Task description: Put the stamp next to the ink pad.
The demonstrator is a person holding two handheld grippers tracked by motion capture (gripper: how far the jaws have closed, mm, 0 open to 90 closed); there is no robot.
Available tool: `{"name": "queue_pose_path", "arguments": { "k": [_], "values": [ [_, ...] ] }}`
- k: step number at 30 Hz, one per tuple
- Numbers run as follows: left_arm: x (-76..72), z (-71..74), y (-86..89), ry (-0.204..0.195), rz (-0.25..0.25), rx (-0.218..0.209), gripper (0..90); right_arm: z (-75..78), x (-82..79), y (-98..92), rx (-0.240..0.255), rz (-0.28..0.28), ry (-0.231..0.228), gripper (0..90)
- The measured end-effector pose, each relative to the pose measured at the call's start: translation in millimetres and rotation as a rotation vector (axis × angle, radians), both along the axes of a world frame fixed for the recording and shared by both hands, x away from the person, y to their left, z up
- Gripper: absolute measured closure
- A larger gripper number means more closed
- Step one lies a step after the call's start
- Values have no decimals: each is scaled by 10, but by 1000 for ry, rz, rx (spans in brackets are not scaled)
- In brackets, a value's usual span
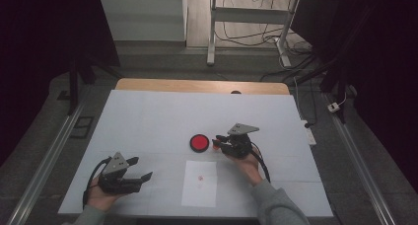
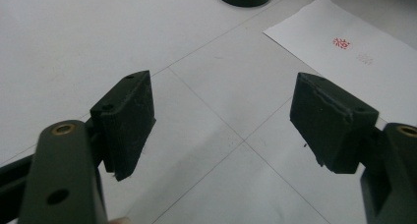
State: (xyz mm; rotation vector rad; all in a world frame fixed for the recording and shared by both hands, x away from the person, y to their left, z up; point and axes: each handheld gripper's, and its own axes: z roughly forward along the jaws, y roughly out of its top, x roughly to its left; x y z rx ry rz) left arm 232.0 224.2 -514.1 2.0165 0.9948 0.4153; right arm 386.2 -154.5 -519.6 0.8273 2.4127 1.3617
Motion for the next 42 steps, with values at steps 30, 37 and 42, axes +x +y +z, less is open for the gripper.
{"name": "queue_pose_path", "arguments": {
  "k": [30,37,42],
  "values": [
    [25,-12,16,7,-5,-3,250,52,-51,-5,2,18,-40,468],
    [36,-19,20,9,-2,-6,249,133,-122,-16,1,40,-74,455],
    [49,-33,18,13,2,-1,249,177,-172,-53,3,68,-80,451]
  ]
}}
